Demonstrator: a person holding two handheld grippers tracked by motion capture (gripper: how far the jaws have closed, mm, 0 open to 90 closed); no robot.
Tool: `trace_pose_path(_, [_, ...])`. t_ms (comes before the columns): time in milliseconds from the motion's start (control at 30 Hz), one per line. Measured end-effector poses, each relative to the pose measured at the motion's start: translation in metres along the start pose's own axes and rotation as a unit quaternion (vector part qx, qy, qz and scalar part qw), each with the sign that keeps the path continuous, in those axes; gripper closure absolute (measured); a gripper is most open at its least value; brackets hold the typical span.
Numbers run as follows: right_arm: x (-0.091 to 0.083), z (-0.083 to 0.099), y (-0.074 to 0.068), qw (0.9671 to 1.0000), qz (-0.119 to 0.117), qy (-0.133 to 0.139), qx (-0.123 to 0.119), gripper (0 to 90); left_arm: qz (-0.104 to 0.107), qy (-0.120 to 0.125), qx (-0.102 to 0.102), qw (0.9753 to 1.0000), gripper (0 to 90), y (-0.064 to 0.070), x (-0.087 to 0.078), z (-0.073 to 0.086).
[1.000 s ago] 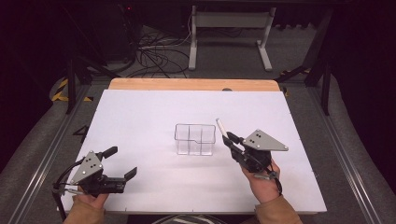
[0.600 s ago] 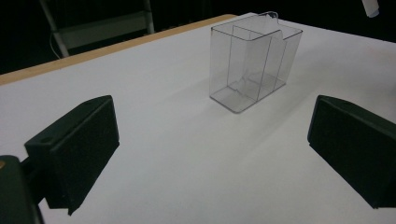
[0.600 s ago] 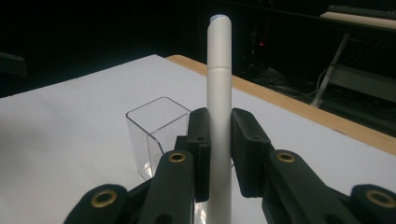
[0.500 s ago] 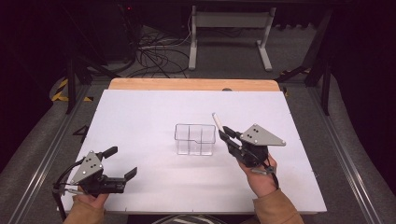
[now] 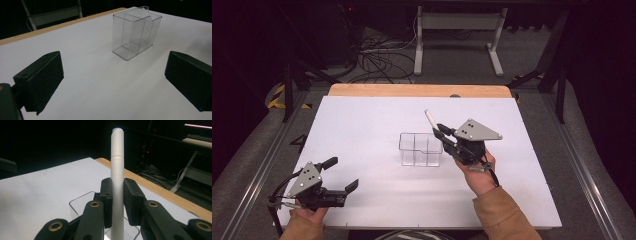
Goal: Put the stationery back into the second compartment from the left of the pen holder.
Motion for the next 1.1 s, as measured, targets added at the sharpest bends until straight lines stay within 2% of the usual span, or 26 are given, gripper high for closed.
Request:
trace_pose_path(200, [0.015,-0.009,-0.001,0.9999,-0.008,0.005,-0.009,78.6,0.000,0.000,0.000,1.0000,2.9,0.000,0.000,0.000])
trace_pose_path(600, [0.045,-0.017,-0.005,0.9994,-0.032,0.011,-0.003,78.6,0.001,0.000,0.000,1.0000,2.9,-0.001,0.000,0.000])
trace_pose_path(767, [0.054,-0.020,-0.010,0.9991,-0.037,0.017,-0.009,78.6,0.001,0.000,0.000,1.0000,2.9,-0.001,0.000,0.000])
trace_pose_path(900, [0.062,-0.021,-0.012,0.9989,-0.042,0.021,-0.006,78.6,0.001,0.000,0.001,1.0000,2.9,-0.001,0.000,0.000])
trace_pose_path(1033, [0.071,-0.025,-0.013,0.9982,-0.055,0.023,0.009,78.7,0.001,-0.002,0.001,1.0000,2.9,-0.001,0.001,0.000])
trace_pose_path(1100, [0.073,-0.027,-0.013,0.9982,-0.054,0.026,0.007,78.6,0.002,-0.001,0.000,1.0000,2.9,-0.001,0.001,0.000])
Point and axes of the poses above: each handheld gripper's, and its own axes: x roughly forward along the jaws, z roughly out of its underside, y roughly to its right, the point moved 6 cm from there along x, roughly forward along the jaws, and after that the axes turned 11 degrees about -y, right-handed, at the moved point
